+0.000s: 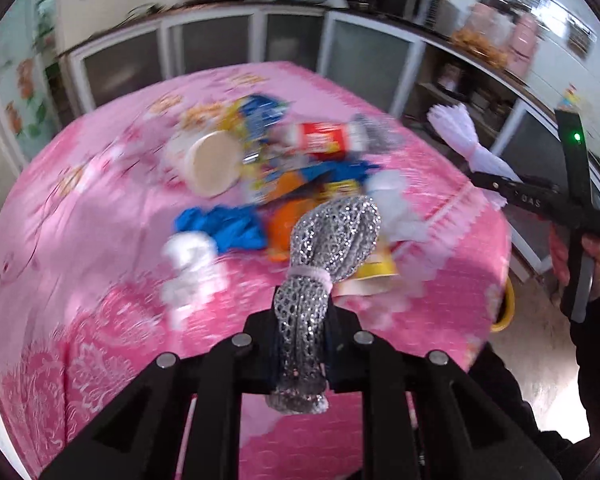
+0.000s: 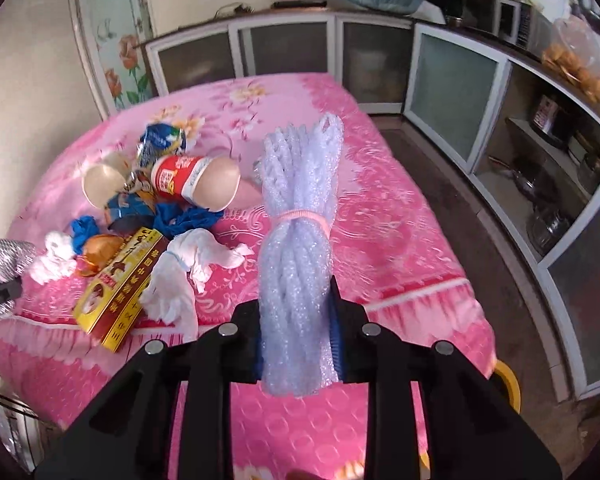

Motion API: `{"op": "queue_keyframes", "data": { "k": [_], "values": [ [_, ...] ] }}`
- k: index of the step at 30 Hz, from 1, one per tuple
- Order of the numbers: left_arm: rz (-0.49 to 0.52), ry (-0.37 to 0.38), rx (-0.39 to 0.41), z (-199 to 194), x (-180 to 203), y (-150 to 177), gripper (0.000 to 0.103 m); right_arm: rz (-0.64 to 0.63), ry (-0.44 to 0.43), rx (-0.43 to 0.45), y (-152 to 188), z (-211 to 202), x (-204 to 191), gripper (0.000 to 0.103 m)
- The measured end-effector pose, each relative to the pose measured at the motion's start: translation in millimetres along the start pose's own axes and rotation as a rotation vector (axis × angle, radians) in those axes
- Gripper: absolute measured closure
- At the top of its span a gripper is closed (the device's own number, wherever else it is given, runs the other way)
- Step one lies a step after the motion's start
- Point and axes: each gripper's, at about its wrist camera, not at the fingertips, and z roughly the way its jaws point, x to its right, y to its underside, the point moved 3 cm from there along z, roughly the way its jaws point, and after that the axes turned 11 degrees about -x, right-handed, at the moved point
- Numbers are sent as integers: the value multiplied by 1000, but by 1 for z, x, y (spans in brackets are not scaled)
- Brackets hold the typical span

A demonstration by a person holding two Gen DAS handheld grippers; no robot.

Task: Collect trash
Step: 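Carry both nets over the yellow bin and open both tools to drop them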

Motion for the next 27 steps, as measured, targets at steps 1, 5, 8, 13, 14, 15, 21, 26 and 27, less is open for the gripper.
{"op": "queue_keyframes", "data": {
  "k": [1,5,8,13,14,15,21,26,27],
  "values": [
    [26,19,3,0,13,-3,88,11,1,9,4,-6,7,80],
    [132,64,3,11,68,-21,88,90,34,48,31,-34,54,80],
    [225,128,1,25,122,-40,88,174,90,70,59,-53,97,80],
    [389,201,-33,59,221,-65,88,328,169,49,113,-65,173,79],
    [423,213,-45,68,241,-70,88,352,182,39,123,-63,184,79],
    [447,222,-53,74,255,-72,88,379,195,24,134,-60,198,79],
    [578,240,-106,125,352,-88,87,490,233,-72,190,-26,252,79],
    [645,207,-172,176,413,-92,87,573,211,-130,223,6,285,79],
    [655,201,-184,182,420,-92,87,584,208,-138,226,11,288,79]
  ]
}}
